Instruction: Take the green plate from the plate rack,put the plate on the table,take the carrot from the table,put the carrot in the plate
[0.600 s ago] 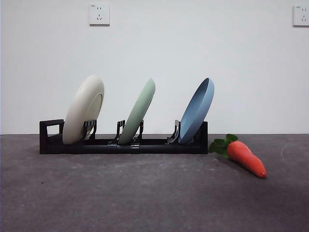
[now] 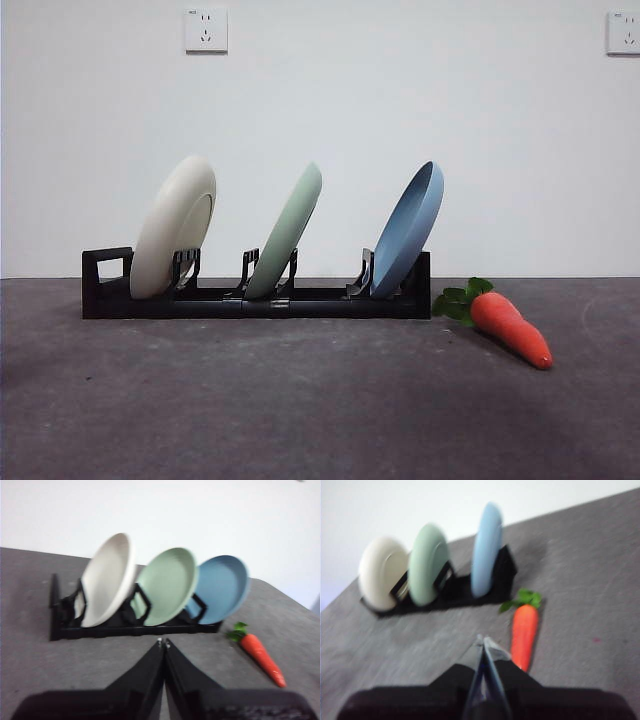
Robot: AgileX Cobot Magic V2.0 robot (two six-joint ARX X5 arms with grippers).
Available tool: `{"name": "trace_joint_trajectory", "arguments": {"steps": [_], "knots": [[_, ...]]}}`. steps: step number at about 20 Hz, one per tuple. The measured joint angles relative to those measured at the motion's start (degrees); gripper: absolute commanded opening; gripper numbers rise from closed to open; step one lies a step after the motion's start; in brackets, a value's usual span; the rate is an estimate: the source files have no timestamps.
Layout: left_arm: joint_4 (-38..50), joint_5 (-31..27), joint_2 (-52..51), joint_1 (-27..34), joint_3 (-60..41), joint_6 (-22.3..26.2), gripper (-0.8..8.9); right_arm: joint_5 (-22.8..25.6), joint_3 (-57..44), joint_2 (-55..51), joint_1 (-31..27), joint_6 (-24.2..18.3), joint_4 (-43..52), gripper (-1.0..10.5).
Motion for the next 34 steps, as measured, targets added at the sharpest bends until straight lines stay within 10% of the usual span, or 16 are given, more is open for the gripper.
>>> {"name": "trace_joint_trajectory", "arguments": {"steps": [18, 20, 22, 34], "knots": [[-29.7, 14.7, 14.8, 0.0, 22.3, 14.8, 0.06, -9.4, 24.6, 22.9, 2.2, -21.1, -33.2, 0.1], [-30.5, 14.6, 14.9, 0.0, 22.3, 15.1, 2.31, -9.4, 24.6, 22.9, 2.2, -21.4, -32.8, 1.8], [-30.9, 14.5, 15.2, 0.0, 22.4, 14.0, 5.61, -9.4, 24.6, 22.9, 2.2, -21.2, -31.7, 6.1], [-22.8, 14.7, 23.6, -0.2, 26.8, 12.0, 5.7, -9.7, 24.6, 22.9, 2.2, -19.8, -31.5, 6.9]]}}
